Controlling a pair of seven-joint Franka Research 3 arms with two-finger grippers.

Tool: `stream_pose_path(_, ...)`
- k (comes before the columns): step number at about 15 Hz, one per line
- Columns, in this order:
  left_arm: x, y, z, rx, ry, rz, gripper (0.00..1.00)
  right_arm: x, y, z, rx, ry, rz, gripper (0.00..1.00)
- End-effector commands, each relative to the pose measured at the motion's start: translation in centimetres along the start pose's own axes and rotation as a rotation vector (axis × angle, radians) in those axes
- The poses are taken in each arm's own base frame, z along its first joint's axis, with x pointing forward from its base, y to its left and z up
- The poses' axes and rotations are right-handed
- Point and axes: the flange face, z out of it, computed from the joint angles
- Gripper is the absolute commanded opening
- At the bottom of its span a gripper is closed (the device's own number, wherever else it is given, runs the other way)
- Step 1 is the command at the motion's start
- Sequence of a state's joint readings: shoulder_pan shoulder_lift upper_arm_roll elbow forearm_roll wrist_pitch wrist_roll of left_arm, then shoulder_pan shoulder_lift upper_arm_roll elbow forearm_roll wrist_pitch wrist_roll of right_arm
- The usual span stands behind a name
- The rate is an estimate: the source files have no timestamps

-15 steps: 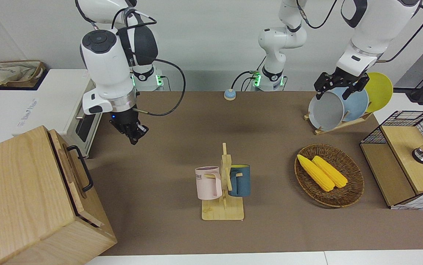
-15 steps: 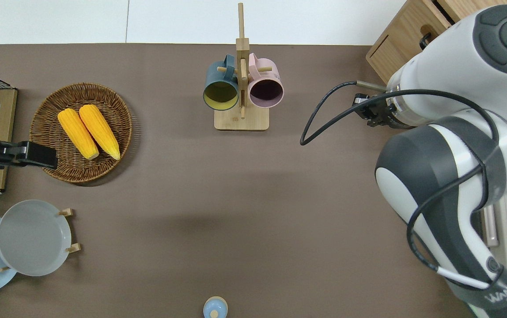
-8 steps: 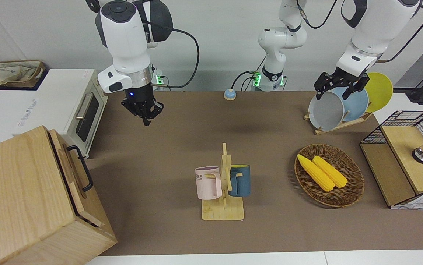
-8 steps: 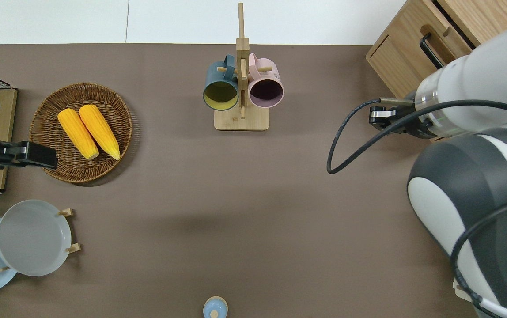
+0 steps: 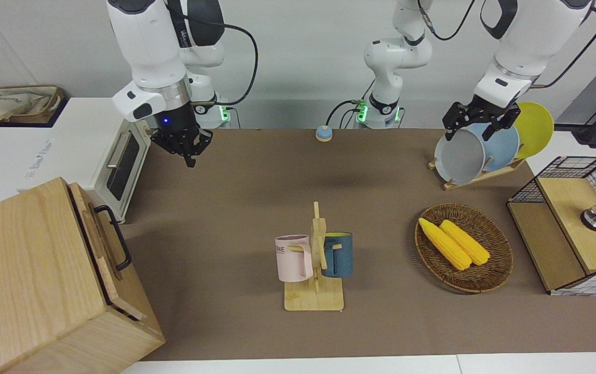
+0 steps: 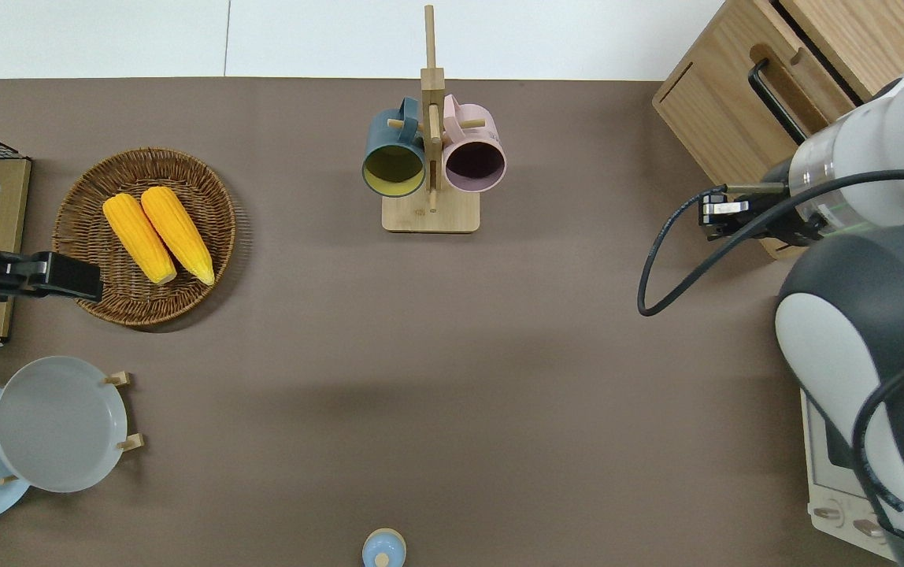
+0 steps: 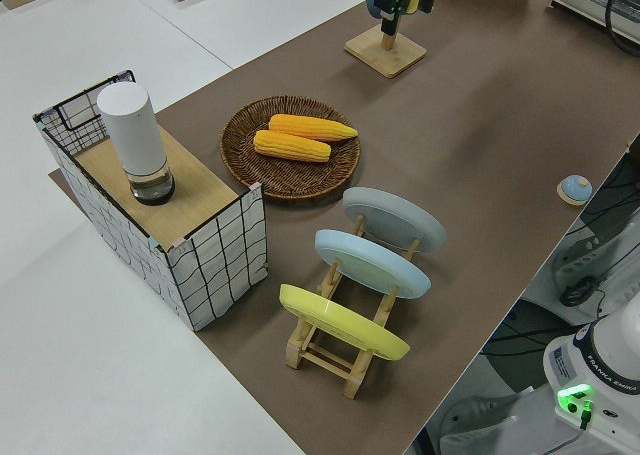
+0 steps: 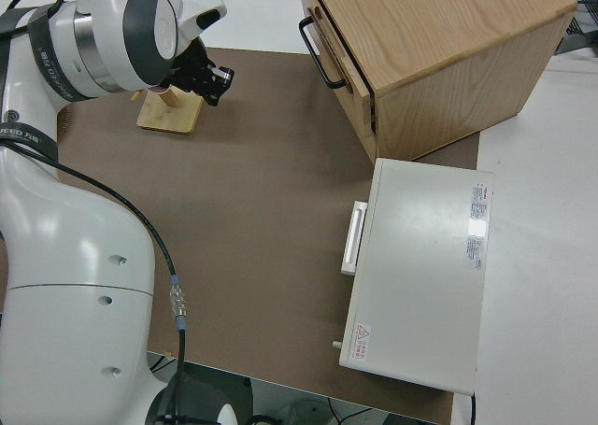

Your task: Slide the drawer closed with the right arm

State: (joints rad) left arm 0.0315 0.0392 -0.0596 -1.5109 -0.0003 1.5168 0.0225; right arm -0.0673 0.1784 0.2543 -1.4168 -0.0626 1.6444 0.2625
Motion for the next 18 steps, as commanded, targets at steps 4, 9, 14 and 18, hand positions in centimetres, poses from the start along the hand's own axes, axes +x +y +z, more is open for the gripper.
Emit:
stream_pose_path(4,0.1,-0.1,-0.3,0.016,-0.007,0.011,0.99,-0.3,1.7,-0.3,0.056,-0.018,-0.006,0.987)
stream_pose_path(9,0.1,-0.1,-0.4,0.016,-0.005,0.011,0.99,-0.4,2.7,-0.3,0.04,-0.034,-0.072,0.987)
stream_pose_path(14,0.1,-0.1,-0.4,0.016,-0.005,0.011,0.99,-0.6,3.5,-0.3,0.023,-0.057,-0.094,0.987)
stream_pose_path(18,0.1,-0.1,-0.3,0.016,-0.007,0.011,0.99,-0.4,4.3,-0.2,0.023,-0.06,-0.081,0.987)
